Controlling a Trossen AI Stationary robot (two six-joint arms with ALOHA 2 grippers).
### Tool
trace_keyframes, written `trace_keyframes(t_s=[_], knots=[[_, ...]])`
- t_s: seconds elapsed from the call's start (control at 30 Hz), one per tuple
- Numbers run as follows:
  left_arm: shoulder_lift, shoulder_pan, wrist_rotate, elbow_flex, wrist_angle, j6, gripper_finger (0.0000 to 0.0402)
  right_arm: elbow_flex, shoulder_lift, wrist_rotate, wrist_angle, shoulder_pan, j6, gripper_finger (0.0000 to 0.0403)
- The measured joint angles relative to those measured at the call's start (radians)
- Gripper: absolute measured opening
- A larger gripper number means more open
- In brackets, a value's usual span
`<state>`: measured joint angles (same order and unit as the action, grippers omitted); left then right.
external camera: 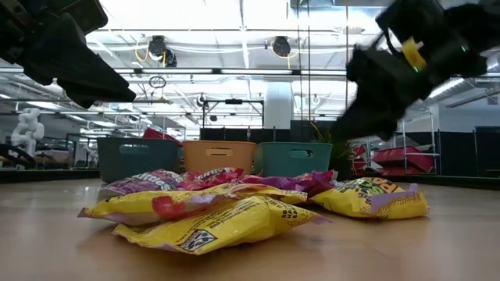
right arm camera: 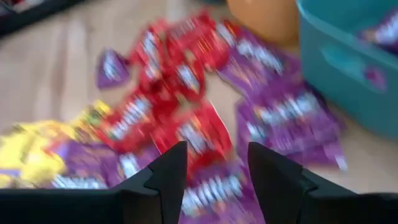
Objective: Sort candy
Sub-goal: Put the purple candy into the green bin
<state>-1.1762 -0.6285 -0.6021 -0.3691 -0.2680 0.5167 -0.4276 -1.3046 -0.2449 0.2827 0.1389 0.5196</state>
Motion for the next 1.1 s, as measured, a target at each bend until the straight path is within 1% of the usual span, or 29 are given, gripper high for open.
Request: trace_keyframes(t_s=[0.2, 0.4, 0.5, 0.6, 0.73, 0.83, 0.93, 1.0, 1.1], knots=[[0.000, 0.000, 0.000, 0.000, 0.003, 0.000, 0.0140, 0.092, -0.009, -0.028, 0.004, -0.001, 0.052, 0.0160], [0.000, 0.000, 0.000, 0.001, 0.017, 0.000, 0.0140, 0.120, -0.009, -0.069, 0.005, -0.001, 0.028, 0.0160], [0.000, 0.000, 0.000, 0.001, 0.017, -0.006, 0.0140, 0.120, -0.012, -0.073, 0.010, -0.001, 0.010, 0.0160], [0.000, 0.000, -0.001, 0.001, 0.017, -0.007, 0.0140, 0.120, -0.032, -0.071, 0.048, -0.001, -0.009, 0.0160], [0.000, 0.000, -0.001, 0.001, 0.017, -0.007, 0.0140, 0.120, -0.092, -0.067, 0.136, -0.001, -0.048, 0.0163], [0.000, 0.000, -0.002, 0.001, 0.025, -0.007, 0.0140, 0.118, -0.140, -0.063, 0.195, -0.001, -0.082, 0.0180], [0.000, 0.000, -0.002, 0.001, 0.025, -0.007, 0.0140, 0.118, -0.199, -0.037, 0.201, -0.001, -0.084, 0.0203], [0.000, 0.000, -0.002, 0.001, 0.024, -0.007, 0.0140, 0.118, -0.243, -0.023, 0.234, -0.001, -0.049, 0.0217], [0.000, 0.000, -0.002, 0.001, 0.024, -0.006, 0.0140, 0.117, -0.310, -0.038, 0.290, 0.006, 0.009, 0.0234]])
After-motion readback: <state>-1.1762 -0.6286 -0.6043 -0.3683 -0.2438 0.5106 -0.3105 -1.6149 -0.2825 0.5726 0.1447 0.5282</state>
